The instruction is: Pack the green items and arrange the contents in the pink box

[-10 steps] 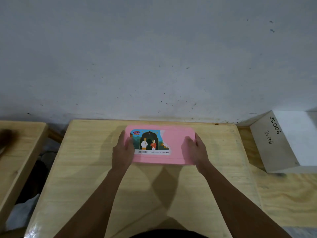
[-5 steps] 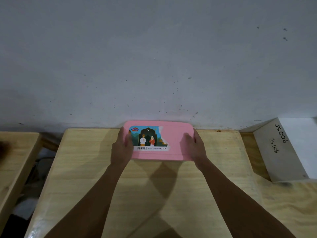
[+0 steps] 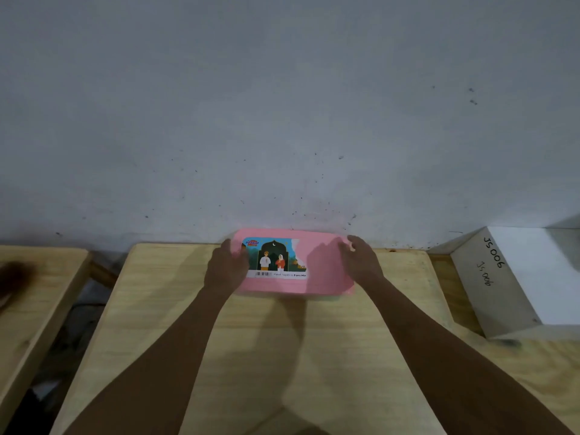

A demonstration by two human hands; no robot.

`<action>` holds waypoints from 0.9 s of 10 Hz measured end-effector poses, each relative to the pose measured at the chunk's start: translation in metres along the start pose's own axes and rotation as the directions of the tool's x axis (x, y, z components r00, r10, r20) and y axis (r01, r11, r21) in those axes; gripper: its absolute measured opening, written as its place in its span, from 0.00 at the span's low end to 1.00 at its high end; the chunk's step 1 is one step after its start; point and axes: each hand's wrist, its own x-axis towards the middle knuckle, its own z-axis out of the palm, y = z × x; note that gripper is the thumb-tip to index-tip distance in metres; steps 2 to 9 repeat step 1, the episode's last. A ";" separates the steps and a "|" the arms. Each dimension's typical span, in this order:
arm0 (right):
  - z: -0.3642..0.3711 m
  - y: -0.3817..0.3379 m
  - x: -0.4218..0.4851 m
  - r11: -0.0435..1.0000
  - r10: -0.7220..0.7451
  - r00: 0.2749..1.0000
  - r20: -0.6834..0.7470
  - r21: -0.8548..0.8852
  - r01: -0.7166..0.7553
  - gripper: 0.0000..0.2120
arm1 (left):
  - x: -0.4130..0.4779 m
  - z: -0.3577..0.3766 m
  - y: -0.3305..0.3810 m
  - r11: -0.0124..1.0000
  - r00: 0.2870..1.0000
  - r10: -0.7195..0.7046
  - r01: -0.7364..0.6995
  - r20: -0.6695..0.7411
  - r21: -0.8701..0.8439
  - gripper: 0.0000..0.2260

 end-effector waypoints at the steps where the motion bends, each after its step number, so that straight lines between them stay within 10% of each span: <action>1: -0.018 -0.029 -0.009 0.987 -0.155 0.988 0.014 -0.042 0.156 0.23 | -0.007 -0.022 0.017 0.967 0.975 0.224 -0.223 0.011 0.124 0.25; 9: -0.018 -0.029 -0.009 0.987 -0.155 0.988 0.014 -0.042 0.156 0.23 | -0.007 -0.022 0.017 0.967 0.975 0.224 -0.223 0.011 0.124 0.25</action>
